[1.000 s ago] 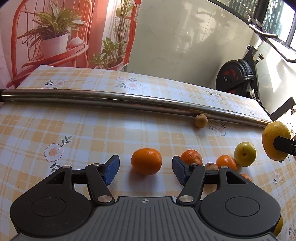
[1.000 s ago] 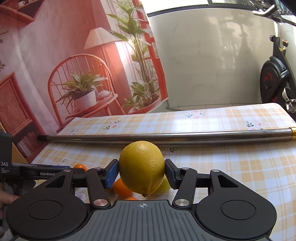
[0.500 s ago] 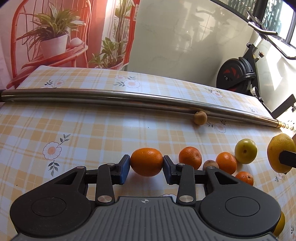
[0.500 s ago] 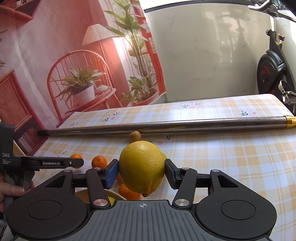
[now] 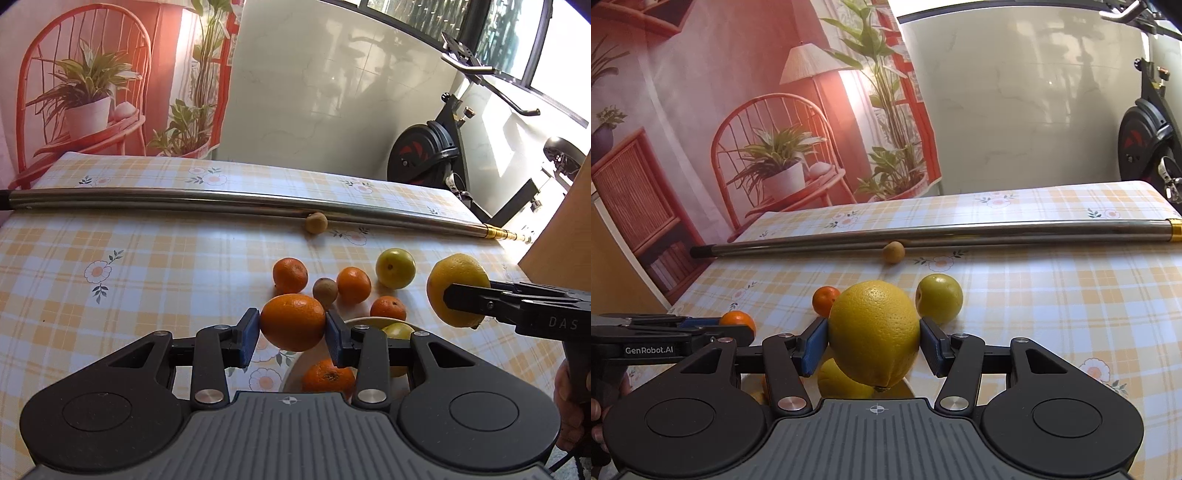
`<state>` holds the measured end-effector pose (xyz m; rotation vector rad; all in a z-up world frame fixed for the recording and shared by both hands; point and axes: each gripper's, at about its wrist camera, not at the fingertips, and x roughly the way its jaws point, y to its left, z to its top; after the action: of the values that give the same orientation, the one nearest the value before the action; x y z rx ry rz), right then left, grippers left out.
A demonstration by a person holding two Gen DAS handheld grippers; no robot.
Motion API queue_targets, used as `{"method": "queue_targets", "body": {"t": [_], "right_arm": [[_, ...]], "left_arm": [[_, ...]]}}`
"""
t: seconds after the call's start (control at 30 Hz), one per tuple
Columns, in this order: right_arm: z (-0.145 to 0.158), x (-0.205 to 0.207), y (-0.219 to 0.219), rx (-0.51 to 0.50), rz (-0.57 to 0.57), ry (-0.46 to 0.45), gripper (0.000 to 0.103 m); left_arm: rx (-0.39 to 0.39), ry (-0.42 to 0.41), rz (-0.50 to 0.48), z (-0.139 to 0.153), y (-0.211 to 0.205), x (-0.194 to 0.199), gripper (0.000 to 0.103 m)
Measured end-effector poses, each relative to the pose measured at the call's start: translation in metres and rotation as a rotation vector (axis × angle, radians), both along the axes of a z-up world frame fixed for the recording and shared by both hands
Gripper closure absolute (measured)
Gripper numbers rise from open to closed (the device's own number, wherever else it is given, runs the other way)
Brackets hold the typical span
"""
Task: Organize fruits
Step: 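Carry the lemon into the bowl with the right gripper while the left carries the orange over it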
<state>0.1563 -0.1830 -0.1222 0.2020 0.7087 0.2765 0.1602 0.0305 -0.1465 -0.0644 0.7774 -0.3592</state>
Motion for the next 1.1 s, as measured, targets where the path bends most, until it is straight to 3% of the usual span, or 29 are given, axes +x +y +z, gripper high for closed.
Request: {"method": "queue_targets", "body": {"t": [0.17, 0.37, 0.8, 1.1], "right_arm": [[0.001, -0.014, 0.004, 0.011, 0.007, 0.002, 0.053], [0.002, -0.026, 0.007, 0.013, 0.007, 0.007, 0.053], [0.001, -0.036, 0.008, 0.008, 0.012, 0.011, 0.053], [0.001, -0.033, 0.009, 0.0, 0.014, 0.017, 0.053]], "left_arm": [[0.014, 0.026, -0.056, -0.005, -0.008, -0.029, 0.063], [0.084, 0.051, -0.1, -0.018, -0.016, -0.052, 0.063], [0.189, 0.082, -0.132, -0.036, -0.023, -0.057, 0.063], [0.206, 0.041, -0.141, -0.039, -0.026, -0.048, 0.063]]}}
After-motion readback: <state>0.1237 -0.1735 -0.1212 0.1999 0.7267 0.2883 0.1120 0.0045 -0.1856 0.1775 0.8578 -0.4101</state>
